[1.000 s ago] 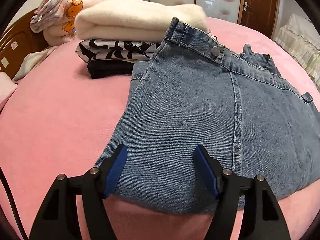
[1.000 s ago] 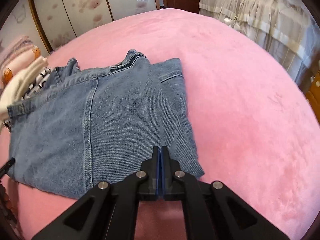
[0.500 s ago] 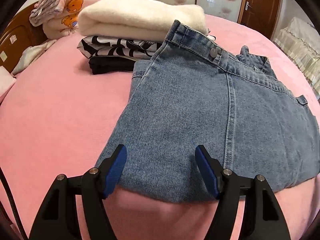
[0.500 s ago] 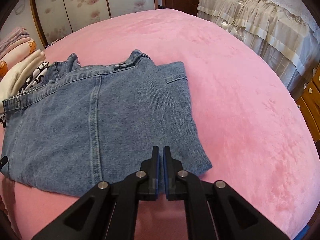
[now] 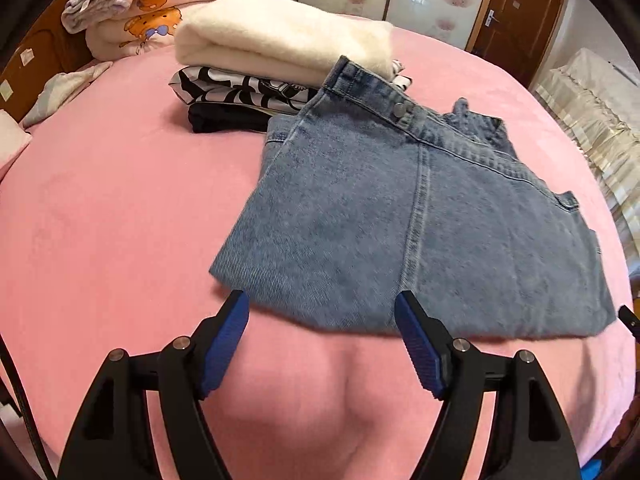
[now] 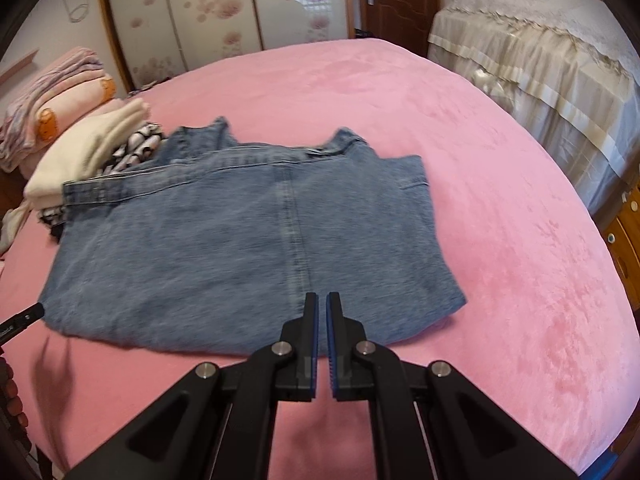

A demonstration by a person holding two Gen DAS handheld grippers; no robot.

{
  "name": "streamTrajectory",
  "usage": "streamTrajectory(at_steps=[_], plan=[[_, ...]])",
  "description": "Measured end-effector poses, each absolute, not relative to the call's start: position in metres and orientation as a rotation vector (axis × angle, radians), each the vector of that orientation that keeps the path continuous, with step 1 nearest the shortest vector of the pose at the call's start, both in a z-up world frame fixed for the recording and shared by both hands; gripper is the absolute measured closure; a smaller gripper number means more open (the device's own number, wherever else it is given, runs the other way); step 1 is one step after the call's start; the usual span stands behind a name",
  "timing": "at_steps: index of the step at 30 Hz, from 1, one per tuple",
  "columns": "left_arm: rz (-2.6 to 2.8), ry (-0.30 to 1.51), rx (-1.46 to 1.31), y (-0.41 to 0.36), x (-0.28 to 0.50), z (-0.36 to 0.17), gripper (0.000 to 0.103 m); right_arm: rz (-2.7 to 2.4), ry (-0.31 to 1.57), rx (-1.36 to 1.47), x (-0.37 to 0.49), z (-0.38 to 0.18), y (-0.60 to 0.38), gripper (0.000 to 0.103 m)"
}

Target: Fold large clothes

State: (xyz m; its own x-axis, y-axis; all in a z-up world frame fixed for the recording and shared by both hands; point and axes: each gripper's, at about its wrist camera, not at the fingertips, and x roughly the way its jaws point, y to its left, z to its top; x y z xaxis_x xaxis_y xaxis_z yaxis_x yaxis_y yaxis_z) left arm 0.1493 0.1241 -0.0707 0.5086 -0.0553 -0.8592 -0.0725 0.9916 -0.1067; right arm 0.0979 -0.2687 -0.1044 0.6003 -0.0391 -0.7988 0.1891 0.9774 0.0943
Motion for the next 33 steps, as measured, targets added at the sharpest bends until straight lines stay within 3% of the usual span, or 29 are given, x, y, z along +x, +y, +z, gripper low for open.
streamTrajectory(at_steps=[10, 14, 21, 33], plan=[[-0.166, 1.053, -0.342, 0.121, 0.106, -0.066, 0.025, -0.038, 0.874, 0.173, 0.077, -0.085, -0.219, 0.097], [-0.187, 1.074, -0.443, 0.124, 0.097, -0.079, 0.025, -0.026, 0.843, 0.147, 0.07, -0.083, -0.199, 0.075], [-0.194, 1.105, -0.561, 0.13, 0.102, -0.121, 0.025, 0.009, 0.851, 0.128, 0.076, -0.098, -0.182, 0.075], [-0.141, 0.91, -0.562, 0.128, 0.166, -0.156, 0.024, 0.014, 0.862, 0.11, 0.115, -0.118, -0.168, 0.075]])
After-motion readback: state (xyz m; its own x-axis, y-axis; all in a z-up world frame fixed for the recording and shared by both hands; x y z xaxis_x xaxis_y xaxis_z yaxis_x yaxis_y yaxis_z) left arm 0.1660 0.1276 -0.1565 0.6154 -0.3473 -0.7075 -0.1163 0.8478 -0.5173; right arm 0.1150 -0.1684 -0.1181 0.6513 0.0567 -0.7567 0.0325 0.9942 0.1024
